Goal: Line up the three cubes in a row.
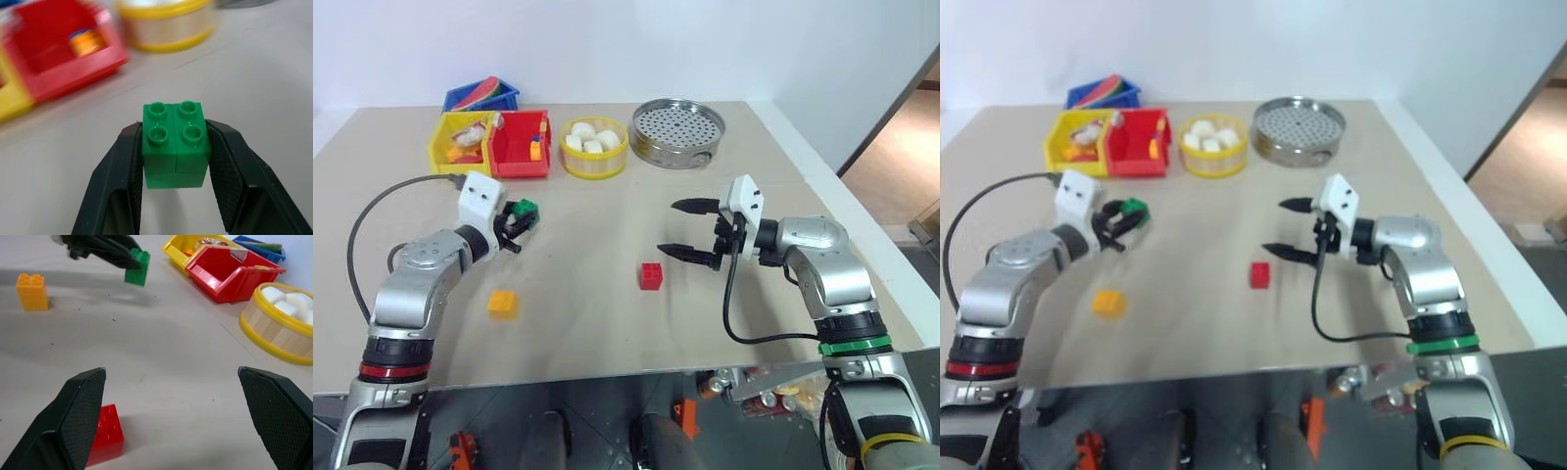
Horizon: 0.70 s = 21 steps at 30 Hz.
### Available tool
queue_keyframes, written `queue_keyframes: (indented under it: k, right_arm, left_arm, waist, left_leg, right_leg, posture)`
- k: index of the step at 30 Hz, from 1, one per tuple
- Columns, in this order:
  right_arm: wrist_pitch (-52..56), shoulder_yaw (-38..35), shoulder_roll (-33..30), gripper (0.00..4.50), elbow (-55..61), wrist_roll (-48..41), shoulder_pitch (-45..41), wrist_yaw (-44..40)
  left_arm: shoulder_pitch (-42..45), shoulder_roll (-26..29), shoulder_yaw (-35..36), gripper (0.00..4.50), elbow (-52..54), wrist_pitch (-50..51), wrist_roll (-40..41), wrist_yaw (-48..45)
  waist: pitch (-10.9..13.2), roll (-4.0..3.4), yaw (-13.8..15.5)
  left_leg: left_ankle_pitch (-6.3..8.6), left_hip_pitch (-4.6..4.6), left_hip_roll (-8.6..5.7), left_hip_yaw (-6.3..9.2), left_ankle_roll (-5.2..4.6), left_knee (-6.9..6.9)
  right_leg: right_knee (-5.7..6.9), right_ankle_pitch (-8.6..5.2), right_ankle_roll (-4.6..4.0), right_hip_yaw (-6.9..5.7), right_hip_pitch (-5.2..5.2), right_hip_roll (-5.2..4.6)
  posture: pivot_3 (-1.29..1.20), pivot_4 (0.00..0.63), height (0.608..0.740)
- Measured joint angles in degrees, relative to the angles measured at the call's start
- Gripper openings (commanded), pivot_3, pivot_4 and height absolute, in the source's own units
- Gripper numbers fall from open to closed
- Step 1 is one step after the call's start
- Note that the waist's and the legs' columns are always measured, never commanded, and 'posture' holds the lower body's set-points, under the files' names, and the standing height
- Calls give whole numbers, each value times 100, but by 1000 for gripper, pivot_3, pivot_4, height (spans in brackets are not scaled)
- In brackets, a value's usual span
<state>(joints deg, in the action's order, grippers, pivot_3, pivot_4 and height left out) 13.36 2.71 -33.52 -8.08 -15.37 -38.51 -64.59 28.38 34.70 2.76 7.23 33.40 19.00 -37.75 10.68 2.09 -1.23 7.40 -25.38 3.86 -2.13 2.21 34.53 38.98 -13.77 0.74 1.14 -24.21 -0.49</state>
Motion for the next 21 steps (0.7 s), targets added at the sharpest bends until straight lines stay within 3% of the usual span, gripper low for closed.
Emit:
queue_keyframes:
  k: [5, 12, 21]
  right_arm:
    - [-11, 0, -2, 4500, -32, 5, -24, 0]
    - [596, -13, -75, 4500, 77, -417, -6, -308]
    - [981, 0, -289, 4500, 237, -688, 63, -698]
  left_arm:
    - [39, 110, -156, 1599, 92, -392, 495, -1378]
    - [290, 201, -971, 1599, -648, -1323, 164, -2693]
    - [918, -35, -1449, 1599, -1723, -1947, -322, -3317]
  waist:
    - [0, 0, -1]
    - [0, -1, 0]
    - [0, -1, -2]
  left_leg:
    - [0, 0, 1, -1, -1, 0]
    - [0, 0, 1, 0, -3, 0]
    - [1, -2, 2, -1, -5, 3]
  right_leg:
    - [-1, -1, 0, 0, -1, 2]
    - [0, -1, 0, 0, -1, 5]
    - [0, -3, 1, 0, -1, 6]
  posture:
    - [0, 150, 740]
    - [0, 150, 740]
    - [0, 150, 740]
